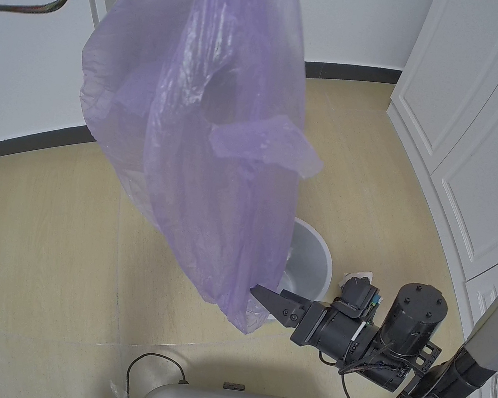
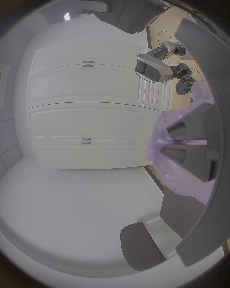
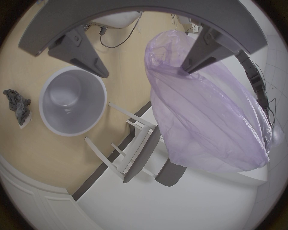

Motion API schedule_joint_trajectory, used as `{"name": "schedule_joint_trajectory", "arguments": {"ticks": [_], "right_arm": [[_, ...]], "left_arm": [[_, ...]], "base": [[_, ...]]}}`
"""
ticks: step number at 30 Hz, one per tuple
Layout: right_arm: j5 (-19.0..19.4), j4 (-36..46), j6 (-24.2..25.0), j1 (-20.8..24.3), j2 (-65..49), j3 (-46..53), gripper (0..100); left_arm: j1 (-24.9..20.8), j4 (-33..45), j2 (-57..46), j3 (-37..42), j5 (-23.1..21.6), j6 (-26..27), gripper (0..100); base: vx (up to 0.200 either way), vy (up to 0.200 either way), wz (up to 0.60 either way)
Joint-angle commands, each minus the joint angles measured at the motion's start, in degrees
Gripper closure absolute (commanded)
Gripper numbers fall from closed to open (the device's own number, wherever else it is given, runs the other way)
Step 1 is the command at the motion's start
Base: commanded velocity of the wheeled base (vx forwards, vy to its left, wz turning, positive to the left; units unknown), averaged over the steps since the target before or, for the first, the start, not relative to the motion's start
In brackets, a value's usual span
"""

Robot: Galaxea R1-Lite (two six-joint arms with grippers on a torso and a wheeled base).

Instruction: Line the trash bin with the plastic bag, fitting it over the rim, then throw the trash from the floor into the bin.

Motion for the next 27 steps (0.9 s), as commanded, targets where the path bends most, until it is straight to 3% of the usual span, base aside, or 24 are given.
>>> {"name": "schedule_joint_trajectory", "arguments": {"ticks": [1, 14, 22, 25, 26, 27], "right_arm": [[-1.00, -2.06, -0.12, 0.39, 2.76, 0.28, 100], [-1.35, -2.32, -1.18, -0.40, 0.74, 1.52, 100], [-0.91, 3.92, -9.88, -7.78, -8.75, 3.10, 100], [-0.74, 12.09, -14.01, -11.74, -14.64, 3.01, 100], [-0.74, 12.44, -14.18, -11.83, -14.91, 3.01, 100], [-0.74, 17.89, -17.44, -14.38, -17.81, 2.04, 100]], "left_arm": [[0.03, 0.01, 0.32, 0.02, -0.01, -0.02, 100], [0.29, -0.96, 1.11, 0.02, 0.43, -0.11, 100], [1.17, -0.17, 1.73, 0.28, 2.80, -0.11, 100], [5.48, 1.94, 3.31, 1.07, 10.36, -0.11, 100], [5.74, 2.12, 3.31, 1.07, 10.71, -0.11, 100], [9.52, 5.63, 4.54, 1.60, 15.10, -0.63, 100]], "base": [[0.000, 0.000, 0.00], [0.000, 0.000, 0.00], [0.000, 0.000, 0.00], [0.000, 0.000, 0.00], [0.000, 0.000, 0.00], [0.000, 0.000, 0.00]]}}
